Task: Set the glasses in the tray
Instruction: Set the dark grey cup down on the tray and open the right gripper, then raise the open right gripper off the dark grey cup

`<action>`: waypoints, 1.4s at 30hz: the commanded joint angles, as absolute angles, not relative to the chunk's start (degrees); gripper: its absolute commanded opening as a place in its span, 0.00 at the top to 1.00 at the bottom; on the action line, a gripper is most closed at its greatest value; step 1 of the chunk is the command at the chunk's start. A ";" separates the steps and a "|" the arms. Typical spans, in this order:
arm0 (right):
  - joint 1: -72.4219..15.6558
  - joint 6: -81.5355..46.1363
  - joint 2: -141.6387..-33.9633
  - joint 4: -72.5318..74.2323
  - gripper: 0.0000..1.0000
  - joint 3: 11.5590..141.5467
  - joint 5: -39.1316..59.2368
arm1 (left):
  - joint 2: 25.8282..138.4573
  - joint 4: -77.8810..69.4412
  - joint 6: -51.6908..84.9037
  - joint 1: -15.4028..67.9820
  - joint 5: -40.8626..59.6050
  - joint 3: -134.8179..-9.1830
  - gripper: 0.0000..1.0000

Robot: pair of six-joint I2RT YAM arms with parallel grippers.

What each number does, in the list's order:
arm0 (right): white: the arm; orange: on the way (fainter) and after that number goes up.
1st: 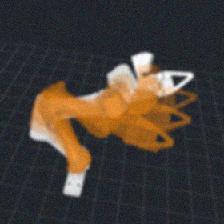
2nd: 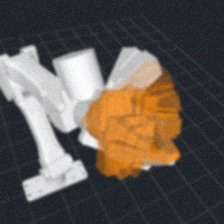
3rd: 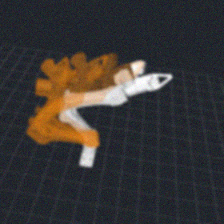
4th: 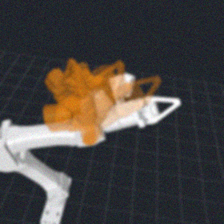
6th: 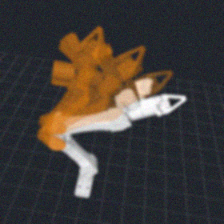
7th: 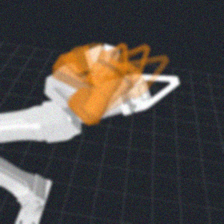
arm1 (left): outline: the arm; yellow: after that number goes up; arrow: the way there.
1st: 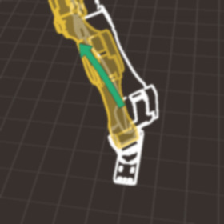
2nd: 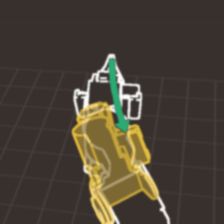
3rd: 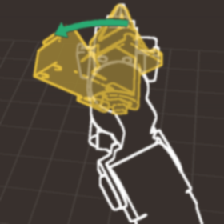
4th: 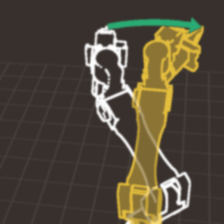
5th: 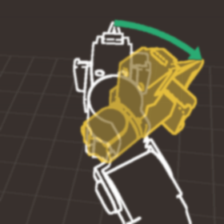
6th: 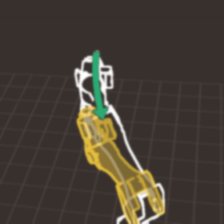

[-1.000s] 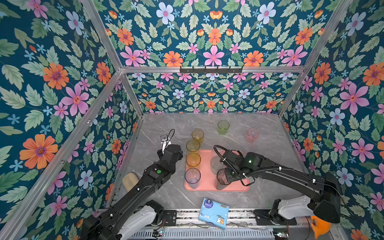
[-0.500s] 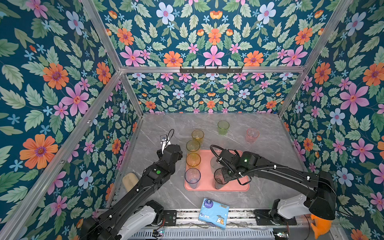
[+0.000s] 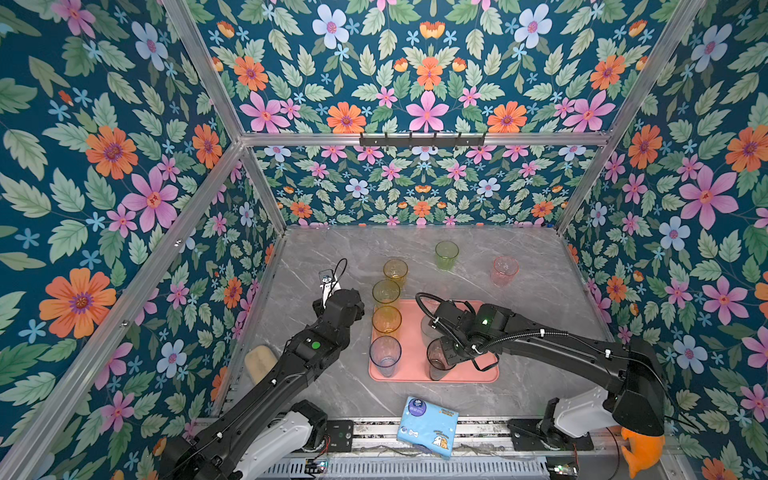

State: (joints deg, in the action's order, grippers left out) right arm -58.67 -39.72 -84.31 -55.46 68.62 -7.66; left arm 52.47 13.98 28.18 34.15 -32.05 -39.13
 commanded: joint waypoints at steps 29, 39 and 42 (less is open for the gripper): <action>-58.79 -38.46 -81.58 -55.63 0.72 71.09 -7.81 | 51.50 15.21 28.65 34.03 -32.88 -39.61 0.26; -58.76 -34.95 -76.51 -55.34 0.69 73.92 -10.31 | 52.45 14.97 27.78 34.02 -33.01 -41.72 0.26; -58.70 -33.47 -75.29 -55.51 0.69 75.19 -11.92 | 52.75 14.91 27.56 33.95 -33.13 -42.47 0.26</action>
State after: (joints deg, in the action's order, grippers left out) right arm -58.70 -35.48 -76.12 -54.83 74.30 -9.34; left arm 52.58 15.20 28.16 34.13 -32.45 -41.74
